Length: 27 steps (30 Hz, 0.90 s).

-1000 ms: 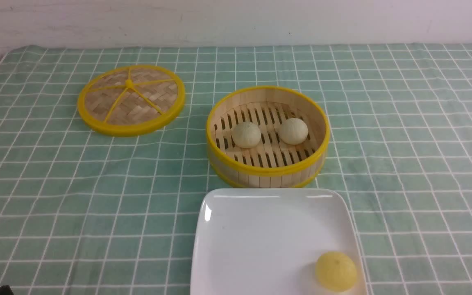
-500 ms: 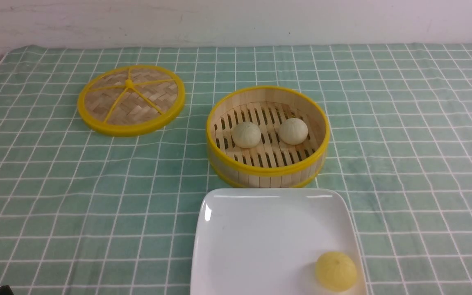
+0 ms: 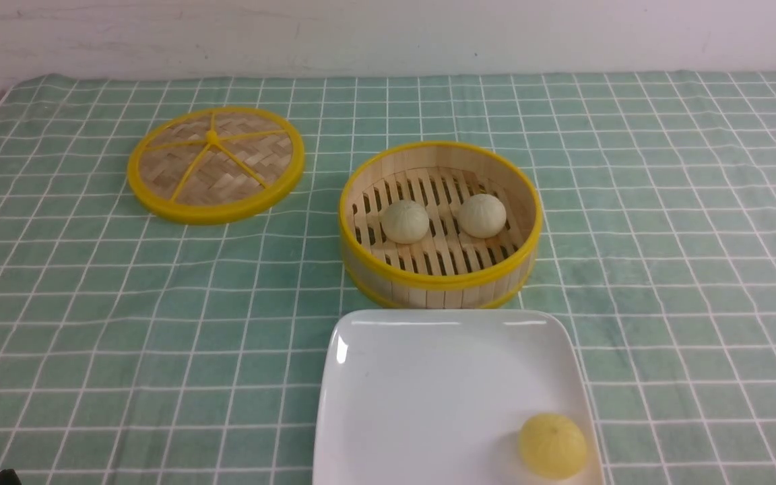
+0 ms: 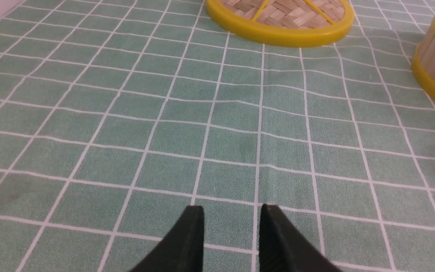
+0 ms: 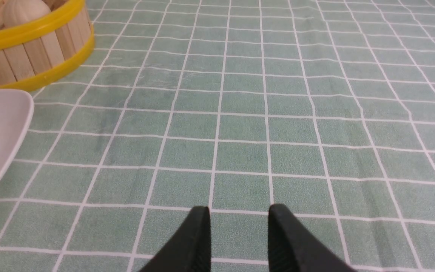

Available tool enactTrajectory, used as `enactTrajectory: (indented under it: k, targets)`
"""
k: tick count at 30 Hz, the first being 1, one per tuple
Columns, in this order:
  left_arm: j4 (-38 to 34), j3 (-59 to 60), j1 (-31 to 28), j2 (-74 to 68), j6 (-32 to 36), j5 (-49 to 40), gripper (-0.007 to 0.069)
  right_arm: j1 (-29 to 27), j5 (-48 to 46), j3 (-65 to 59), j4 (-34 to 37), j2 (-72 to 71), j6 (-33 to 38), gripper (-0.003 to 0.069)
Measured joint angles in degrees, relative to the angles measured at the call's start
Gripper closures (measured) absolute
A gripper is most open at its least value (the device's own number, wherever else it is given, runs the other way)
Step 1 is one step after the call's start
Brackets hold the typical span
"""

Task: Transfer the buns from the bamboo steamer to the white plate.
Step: 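Reach toward a bun in the bamboo steamer with the right gripper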

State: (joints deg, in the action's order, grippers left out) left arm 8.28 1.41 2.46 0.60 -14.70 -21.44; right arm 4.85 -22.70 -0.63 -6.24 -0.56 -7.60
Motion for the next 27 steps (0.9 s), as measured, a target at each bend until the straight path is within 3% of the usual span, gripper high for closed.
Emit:
enactTrajectory:
  k: [7, 9, 11, 14, 15, 18, 22, 27]
  targets:
    - [-0.1, 0.0, 0.0, 0.0, -0.1, 0.0, 0.0384, 0.0, 0.1, 0.0, -0.1, 0.0, 0.0, 0.0418]
    - [-3.5, 0.0, 0.0, 0.0, -2.8, 0.0, 0.0384, 0.0, 0.6, -0.1, 0.0, 0.0, -0.4, 0.0418]
    - [-9.7, 0.0, 0.0, 0.0, -7.4, 0.0, 0.0384, 0.0, 1.7, -0.2, 3.5, 0.0, -3.4, 0.0418]
    - [-24.5, 0.0, 0.0, 0.0, -19.5, -0.2, 0.0384, 0.0, 4.5, -0.7, 16.3, 0.0, -13.8, 0.0418]
    - [-26.2, 0.0, 0.0, 0.0, -20.2, -0.2, 0.0384, 0.0, 4.5, -0.7, 17.1, 0.0, -14.5, 0.0418]
    - [-36.2, 0.1, 0.0, 0.0, -28.6, -0.9, 0.0384, 0.0, 6.6, -0.7, 29.3, 0.0, -23.4, 0.0418]
    - [-39.4, 0.1, 0.0, 0.0, -30.9, -0.5, 0.0384, 0.0, 7.4, -0.7, 34.1, 0.0, -25.6, 0.0418]
    - [-40.2, 0.2, 0.0, 0.0, -31.1, 4.8, 0.0389, 0.0, 8.0, -0.7, 34.8, 0.0, -25.6, 0.0418]
